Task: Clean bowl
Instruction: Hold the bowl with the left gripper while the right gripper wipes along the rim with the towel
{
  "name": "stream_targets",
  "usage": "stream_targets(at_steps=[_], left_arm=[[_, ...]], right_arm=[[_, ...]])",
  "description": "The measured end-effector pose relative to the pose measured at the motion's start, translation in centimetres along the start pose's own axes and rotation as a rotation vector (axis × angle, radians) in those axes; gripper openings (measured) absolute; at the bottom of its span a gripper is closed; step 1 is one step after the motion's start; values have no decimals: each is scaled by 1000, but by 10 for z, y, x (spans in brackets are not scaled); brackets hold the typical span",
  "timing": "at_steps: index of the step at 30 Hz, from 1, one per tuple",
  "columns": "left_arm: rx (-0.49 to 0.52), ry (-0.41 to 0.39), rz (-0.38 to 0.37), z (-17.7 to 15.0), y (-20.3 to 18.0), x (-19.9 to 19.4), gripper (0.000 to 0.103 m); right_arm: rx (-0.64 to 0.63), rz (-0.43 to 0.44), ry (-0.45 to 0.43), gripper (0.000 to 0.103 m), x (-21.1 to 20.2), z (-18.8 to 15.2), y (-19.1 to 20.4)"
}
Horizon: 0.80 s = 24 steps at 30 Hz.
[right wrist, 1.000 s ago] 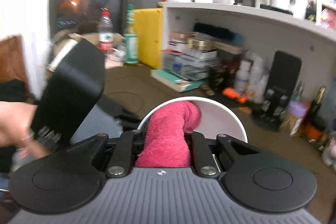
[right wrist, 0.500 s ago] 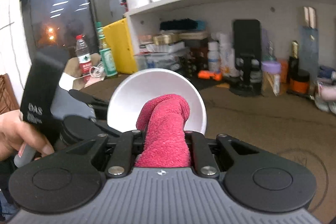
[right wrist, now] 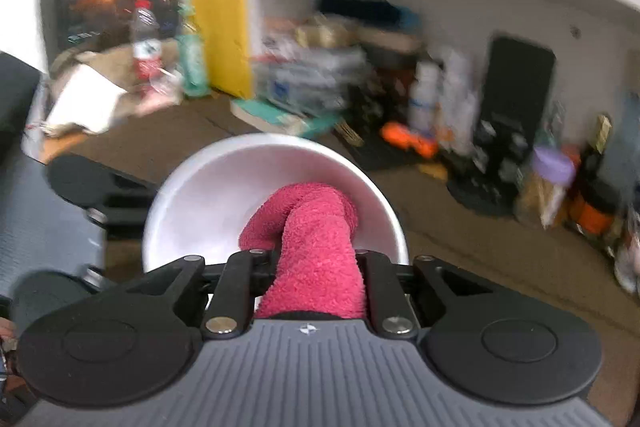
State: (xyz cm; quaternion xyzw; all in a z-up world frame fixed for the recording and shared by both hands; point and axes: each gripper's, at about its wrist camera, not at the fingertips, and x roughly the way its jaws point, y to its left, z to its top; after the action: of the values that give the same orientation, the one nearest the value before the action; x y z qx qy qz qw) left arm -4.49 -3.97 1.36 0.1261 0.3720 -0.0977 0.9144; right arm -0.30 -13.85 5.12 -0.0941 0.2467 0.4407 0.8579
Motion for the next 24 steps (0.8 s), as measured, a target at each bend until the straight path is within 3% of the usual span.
stream_targets(at_steps=[5,8,15,24], left_arm=[[-10,5,-11,-1,3,0,52],[-7,8,-15,-1,3,0,52],[6,13,-16,0,1,0,52],[12,15,-13,0,1,0,52]], right_arm=[[-8,77,-79,17,-19,2,15],[38,120,-71,17,-27,-9,8],[118,-29,50,17,-28,-36,-19],[61,-132,8,17,-10,-17,-9]])
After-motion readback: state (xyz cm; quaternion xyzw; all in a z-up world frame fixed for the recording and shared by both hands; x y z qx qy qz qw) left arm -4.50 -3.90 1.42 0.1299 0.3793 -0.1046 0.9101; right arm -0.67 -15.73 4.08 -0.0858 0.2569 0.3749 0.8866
